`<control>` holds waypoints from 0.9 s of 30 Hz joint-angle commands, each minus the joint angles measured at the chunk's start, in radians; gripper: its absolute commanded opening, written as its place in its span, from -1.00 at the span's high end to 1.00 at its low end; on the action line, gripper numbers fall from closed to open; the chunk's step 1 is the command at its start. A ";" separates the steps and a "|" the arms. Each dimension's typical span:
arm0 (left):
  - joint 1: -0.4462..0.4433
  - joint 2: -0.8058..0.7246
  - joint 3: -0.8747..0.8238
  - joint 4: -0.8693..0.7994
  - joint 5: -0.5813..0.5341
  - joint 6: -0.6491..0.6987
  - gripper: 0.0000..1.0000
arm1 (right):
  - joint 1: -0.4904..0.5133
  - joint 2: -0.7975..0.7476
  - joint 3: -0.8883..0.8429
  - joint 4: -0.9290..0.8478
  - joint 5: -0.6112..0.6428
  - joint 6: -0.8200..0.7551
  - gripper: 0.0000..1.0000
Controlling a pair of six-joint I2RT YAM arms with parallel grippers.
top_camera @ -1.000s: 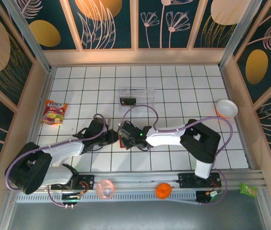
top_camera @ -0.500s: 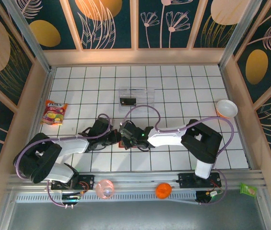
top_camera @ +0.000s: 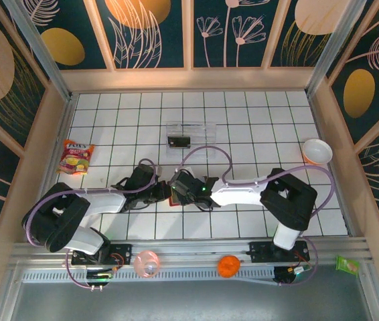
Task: Take the credit cards out of the card holder
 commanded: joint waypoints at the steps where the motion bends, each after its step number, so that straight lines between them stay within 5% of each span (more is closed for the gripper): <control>1: -0.008 0.011 -0.031 -0.050 0.003 -0.010 1.00 | 0.003 -0.066 -0.042 -0.090 0.099 0.056 0.16; 14: -0.007 -0.003 0.012 -0.087 0.000 0.021 1.00 | -0.035 -0.274 -0.120 -0.323 0.270 0.205 0.04; 17: -0.007 -0.011 0.033 -0.104 0.002 0.032 1.00 | -0.040 -0.340 -0.104 -0.224 0.177 0.044 0.30; 22: -0.007 -0.030 0.067 -0.147 -0.007 0.060 1.00 | -0.048 -0.301 -0.010 -0.051 -0.147 -0.135 0.42; 27: -0.008 -0.062 0.085 -0.167 0.011 0.060 1.00 | -0.052 -0.185 0.058 -0.038 -0.145 -0.136 0.52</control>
